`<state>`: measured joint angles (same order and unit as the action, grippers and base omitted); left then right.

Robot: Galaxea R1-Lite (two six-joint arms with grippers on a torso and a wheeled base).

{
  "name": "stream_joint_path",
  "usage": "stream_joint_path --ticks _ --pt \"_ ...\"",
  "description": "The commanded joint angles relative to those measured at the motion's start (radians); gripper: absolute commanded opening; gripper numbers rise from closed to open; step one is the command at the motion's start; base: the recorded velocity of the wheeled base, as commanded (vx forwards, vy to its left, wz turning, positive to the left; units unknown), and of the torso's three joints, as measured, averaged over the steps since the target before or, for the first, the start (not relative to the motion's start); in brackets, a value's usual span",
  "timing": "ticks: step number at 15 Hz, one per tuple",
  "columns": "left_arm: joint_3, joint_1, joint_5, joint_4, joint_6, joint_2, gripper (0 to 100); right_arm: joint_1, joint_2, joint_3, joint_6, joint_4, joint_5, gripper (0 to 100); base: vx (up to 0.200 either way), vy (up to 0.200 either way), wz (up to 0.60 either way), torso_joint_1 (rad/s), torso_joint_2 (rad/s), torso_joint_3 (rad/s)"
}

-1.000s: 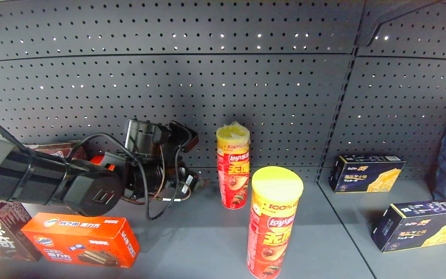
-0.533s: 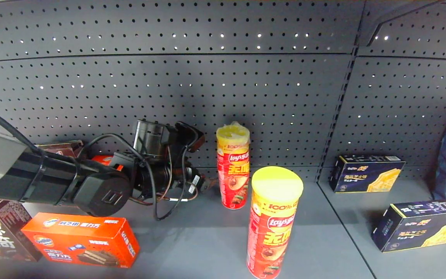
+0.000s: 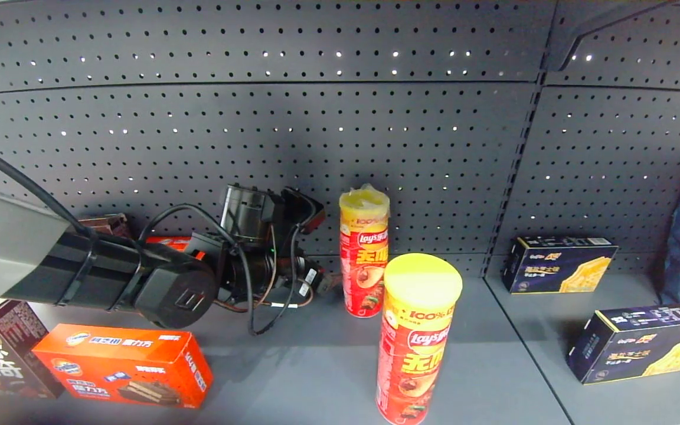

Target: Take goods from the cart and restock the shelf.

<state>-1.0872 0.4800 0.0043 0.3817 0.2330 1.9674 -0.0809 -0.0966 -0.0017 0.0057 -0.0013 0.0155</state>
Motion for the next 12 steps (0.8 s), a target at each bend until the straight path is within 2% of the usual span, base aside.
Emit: stream_joint_path --ticks 1,12 --pt "-0.011 0.011 0.000 -0.001 0.000 0.013 100 0.000 -0.002 0.000 0.000 0.000 0.000 100 0.000 0.000 0.00 0.000 0.00 0.000" --pt "-0.049 0.034 -0.003 -0.014 -0.006 0.037 100 0.000 -0.002 0.000 0.000 0.000 0.000 100 0.000 0.000 0.00 0.000 0.00 0.000"
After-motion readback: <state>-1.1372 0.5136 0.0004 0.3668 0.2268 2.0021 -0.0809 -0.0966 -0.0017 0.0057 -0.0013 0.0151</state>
